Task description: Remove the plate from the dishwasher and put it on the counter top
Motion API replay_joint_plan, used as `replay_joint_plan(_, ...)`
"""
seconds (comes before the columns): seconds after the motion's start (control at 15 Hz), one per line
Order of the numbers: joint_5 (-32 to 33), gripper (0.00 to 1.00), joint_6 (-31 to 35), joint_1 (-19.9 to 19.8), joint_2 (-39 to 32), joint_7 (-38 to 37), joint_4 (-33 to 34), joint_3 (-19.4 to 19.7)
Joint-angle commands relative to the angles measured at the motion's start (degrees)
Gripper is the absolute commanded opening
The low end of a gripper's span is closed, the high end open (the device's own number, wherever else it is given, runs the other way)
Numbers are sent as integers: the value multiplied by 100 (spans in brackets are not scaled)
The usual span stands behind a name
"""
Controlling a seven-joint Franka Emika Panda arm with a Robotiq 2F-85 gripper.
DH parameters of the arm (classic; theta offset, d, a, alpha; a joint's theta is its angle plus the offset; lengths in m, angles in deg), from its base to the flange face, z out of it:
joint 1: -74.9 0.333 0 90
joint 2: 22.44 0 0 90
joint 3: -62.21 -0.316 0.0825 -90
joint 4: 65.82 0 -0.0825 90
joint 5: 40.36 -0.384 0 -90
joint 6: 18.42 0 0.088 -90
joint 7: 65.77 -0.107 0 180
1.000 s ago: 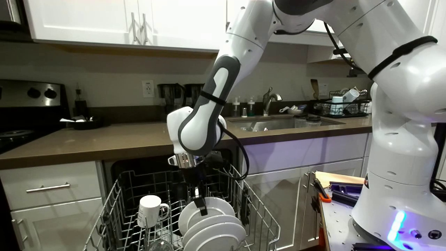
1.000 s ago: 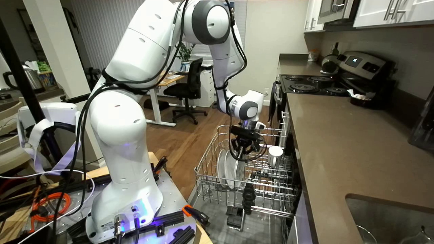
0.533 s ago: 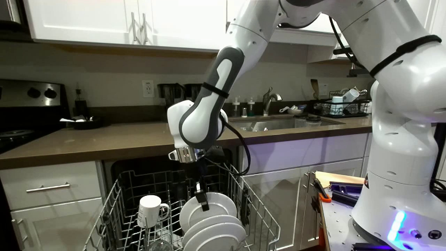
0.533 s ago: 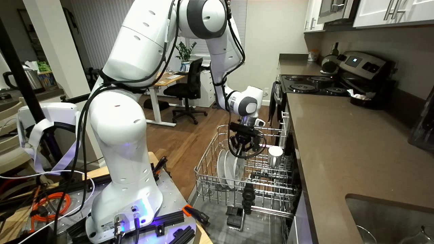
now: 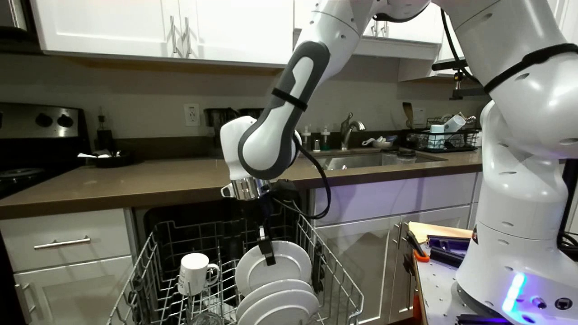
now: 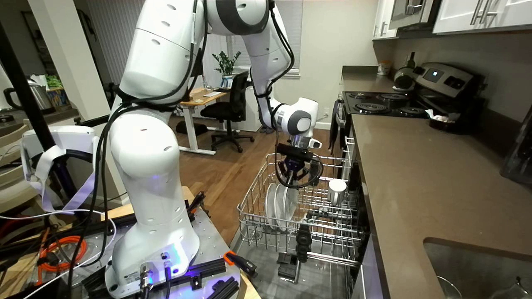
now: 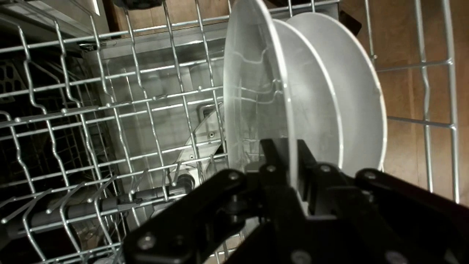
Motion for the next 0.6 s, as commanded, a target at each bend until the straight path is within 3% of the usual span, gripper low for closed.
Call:
replay_joint_plan(0.0,-202,4,-375,-14,600,30,-323,-210)
replay_joint_plan(0.53,-45,4,-511,194,1021,-145,-392,-185)
